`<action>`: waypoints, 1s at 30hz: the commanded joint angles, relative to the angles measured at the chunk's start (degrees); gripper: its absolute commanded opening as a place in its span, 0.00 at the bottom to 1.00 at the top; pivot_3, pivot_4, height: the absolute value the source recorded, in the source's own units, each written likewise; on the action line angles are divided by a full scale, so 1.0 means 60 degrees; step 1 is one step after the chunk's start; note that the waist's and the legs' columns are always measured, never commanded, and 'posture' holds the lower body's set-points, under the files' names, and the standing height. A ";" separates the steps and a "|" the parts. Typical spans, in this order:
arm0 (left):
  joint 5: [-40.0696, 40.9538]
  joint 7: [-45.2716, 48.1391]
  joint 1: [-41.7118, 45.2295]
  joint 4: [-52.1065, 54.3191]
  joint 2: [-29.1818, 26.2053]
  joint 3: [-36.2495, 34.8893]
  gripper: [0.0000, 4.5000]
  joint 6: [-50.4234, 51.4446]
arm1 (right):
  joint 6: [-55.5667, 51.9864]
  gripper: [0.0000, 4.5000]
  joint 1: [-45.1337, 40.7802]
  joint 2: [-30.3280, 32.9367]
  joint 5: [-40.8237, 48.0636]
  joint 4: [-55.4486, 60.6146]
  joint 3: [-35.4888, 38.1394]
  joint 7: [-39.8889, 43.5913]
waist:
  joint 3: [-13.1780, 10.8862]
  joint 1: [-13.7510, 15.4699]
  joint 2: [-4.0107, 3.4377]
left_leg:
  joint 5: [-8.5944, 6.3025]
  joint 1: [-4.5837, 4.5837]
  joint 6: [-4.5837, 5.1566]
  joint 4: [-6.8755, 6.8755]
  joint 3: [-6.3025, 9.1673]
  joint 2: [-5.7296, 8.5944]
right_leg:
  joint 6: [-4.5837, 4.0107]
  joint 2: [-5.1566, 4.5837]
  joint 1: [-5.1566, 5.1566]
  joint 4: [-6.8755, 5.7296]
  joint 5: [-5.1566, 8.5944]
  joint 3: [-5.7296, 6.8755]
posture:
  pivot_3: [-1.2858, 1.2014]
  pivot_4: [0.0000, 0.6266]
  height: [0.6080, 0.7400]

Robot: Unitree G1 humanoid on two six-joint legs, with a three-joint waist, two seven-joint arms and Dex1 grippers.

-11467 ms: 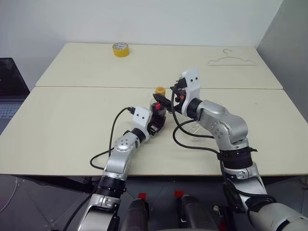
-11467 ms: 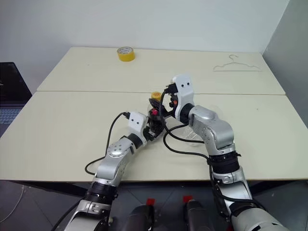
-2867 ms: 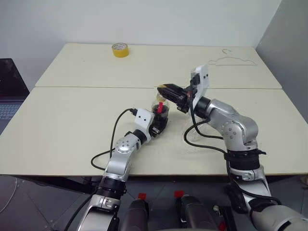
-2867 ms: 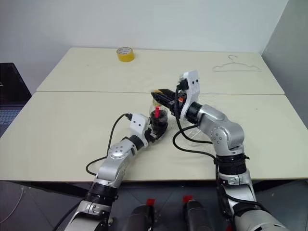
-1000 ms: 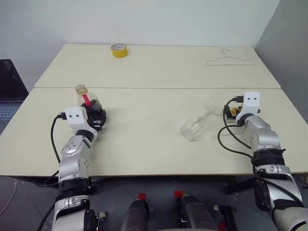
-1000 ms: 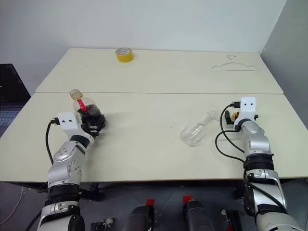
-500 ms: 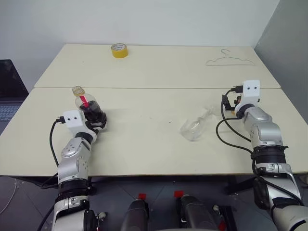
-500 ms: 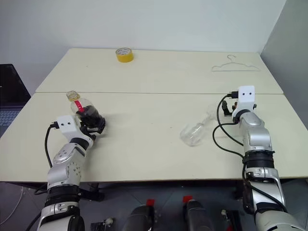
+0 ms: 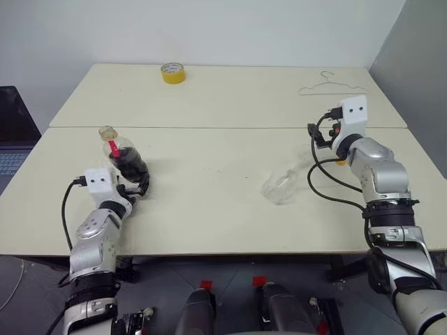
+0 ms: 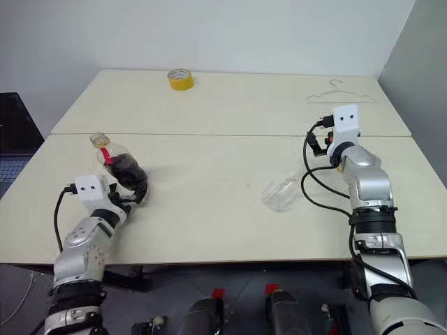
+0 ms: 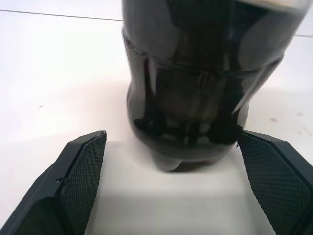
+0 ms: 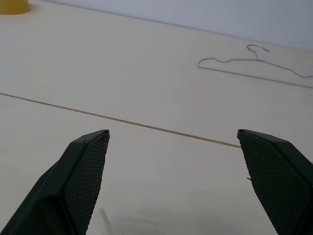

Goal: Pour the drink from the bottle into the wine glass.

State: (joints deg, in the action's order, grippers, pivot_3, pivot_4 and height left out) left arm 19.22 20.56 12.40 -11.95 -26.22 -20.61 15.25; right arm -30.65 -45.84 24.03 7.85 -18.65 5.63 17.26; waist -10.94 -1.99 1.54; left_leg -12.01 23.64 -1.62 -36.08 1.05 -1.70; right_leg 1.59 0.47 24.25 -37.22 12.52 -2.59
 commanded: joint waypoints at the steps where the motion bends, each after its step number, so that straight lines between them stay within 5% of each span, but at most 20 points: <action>1: 0.0386 0.0878 -0.0326 0.0804 -0.0571 -0.0192 0.99 0.0193 | 0.0021 1.00 -0.0460 0.0284 -0.0048 0.0327 0.0006 0.0247 | 0.0000 0.0010 0.0000 | 0.0000 0.0000 0.0000 0.0000 0.0002 0.0000 | -0.0001 0.0000 0.0000 0.0000 0.0001 0.0002 | 0.52 0.24 1.00; 10: 0.1497 0.3457 -0.2167 0.2795 -0.2945 -0.0646 0.99 0.1911 | 0.0094 1.00 -0.0668 0.1418 -0.0284 0.0531 -0.0965 0.2285 | -0.0001 -0.0002 -0.0001 | 0.0000 0.0013 0.0000 0.0006 -0.0002 -0.0004 | -0.0017 -0.0008 0.0017 0.0009 0.0011 0.0005 | 0.52 0.24 1.00; 13: 0.2639 0.4968 -0.3084 0.4268 -0.3905 -0.1048 0.99 0.2772 | 0.0331 1.00 -0.0836 0.2571 -0.0497 0.0904 -0.1553 0.3948 | -0.0010 0.0017 -0.0012 | -0.0001 0.0023 0.0000 0.0012 -0.0010 -0.0003 | -0.0064 -0.0017 0.0032 0.0008 0.0039 0.0005 | 0.52 0.24 1.00; 16: 0.3241 0.5471 -0.2414 0.5202 -0.4496 -0.0503 0.99 0.3350 | 0.1345 1.00 -0.1033 0.3919 -0.0906 0.0971 -0.2477 0.6116 | -0.0023 0.0113 -0.0033 | 0.0000 0.0040 0.0000 0.0011 -0.0002 -0.0007 | -0.0068 -0.0064 0.0048 0.0008 0.0046 0.0021 | 0.52 0.24 1.00; 23: 0.1460 0.5234 0.1115 0.5276 -0.3755 0.3745 0.99 0.3510 | 0.5027 1.00 -0.2486 0.4532 -0.2791 -0.1235 -0.4793 0.9396 | -0.0025 -0.0052 -0.0023 | 0.0002 -0.0036 -0.0001 -0.0015 -0.0088 0.0014 | -0.0044 -0.0068 -0.0035 0.0045 0.0036 0.0006 | 0.52 0.24 1.00; 30: 0.0600 0.5078 0.1922 0.5146 -0.2925 0.5012 0.99 0.3298 | 0.7126 1.00 -0.3266 0.3602 -0.3984 -0.2783 -0.5680 0.9977 | -0.0029 -0.0269 -0.0023 | 0.0000 -0.0027 0.0001 0.0020 -0.0125 -0.0012 | 0.0000 -0.0035 0.0025 0.0005 0.0007 -0.0026 | 0.52 0.24 1.00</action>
State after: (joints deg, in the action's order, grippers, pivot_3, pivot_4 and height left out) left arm 24.38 51.68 22.79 18.14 -44.15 8.80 36.45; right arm 8.59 -62.94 46.09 -14.18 -34.23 -27.93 76.86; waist -11.11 -3.60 1.40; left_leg -12.01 23.48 -1.62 -35.95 0.36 -1.80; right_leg 1.57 0.32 24.39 -37.20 12.58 -2.74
